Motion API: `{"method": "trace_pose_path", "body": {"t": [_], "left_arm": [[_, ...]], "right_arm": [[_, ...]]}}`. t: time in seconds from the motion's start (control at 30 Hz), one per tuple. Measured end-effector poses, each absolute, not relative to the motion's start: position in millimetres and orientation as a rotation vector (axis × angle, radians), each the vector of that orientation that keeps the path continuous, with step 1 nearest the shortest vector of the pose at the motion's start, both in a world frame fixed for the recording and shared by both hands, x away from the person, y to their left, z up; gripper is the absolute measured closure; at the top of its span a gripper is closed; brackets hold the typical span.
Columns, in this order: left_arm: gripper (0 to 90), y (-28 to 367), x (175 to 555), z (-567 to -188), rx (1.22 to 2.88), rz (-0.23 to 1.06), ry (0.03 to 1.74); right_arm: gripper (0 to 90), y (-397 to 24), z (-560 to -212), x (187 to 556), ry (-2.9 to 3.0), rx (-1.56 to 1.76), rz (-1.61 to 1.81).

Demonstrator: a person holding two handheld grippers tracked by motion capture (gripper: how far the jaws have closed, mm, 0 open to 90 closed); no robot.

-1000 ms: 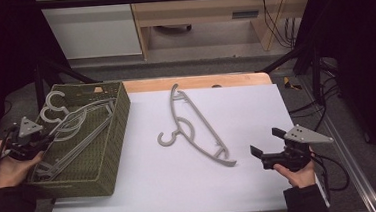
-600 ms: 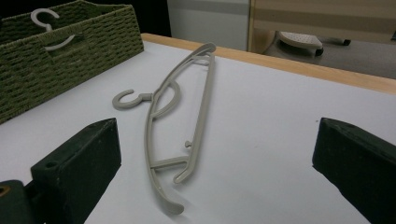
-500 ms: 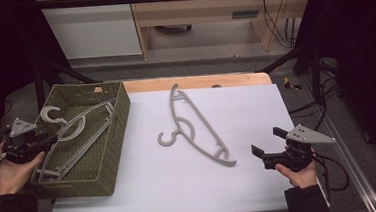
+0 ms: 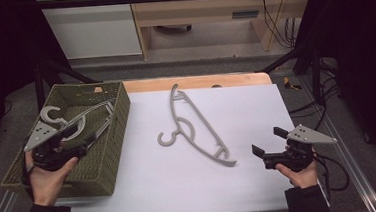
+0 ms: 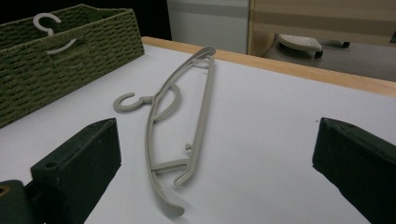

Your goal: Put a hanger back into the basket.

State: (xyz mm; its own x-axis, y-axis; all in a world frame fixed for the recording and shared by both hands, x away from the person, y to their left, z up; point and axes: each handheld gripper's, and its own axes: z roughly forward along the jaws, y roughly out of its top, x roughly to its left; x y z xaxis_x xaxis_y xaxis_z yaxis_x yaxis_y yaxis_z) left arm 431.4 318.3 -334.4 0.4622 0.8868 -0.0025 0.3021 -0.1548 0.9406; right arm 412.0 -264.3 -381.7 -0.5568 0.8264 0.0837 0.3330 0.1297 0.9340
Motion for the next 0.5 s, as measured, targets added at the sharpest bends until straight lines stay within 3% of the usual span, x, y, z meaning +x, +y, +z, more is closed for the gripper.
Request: {"method": "trace_pose_path", "body": {"t": [0.23, 0.5], "left_arm": [[11.9, 269.9, 423.1, -347.0, 1.707, 0.63, 0.945], [7.8, 219.0, 426.5, -373.7, 1.779, 0.574, 0.956]], "right_arm": [[1.3, -263.9, -381.4, 411.6, 1.953, 1.114, 1.424], [1.3, -263.5, -381.6, 411.6, 1.958, 1.107, 1.427]]}}
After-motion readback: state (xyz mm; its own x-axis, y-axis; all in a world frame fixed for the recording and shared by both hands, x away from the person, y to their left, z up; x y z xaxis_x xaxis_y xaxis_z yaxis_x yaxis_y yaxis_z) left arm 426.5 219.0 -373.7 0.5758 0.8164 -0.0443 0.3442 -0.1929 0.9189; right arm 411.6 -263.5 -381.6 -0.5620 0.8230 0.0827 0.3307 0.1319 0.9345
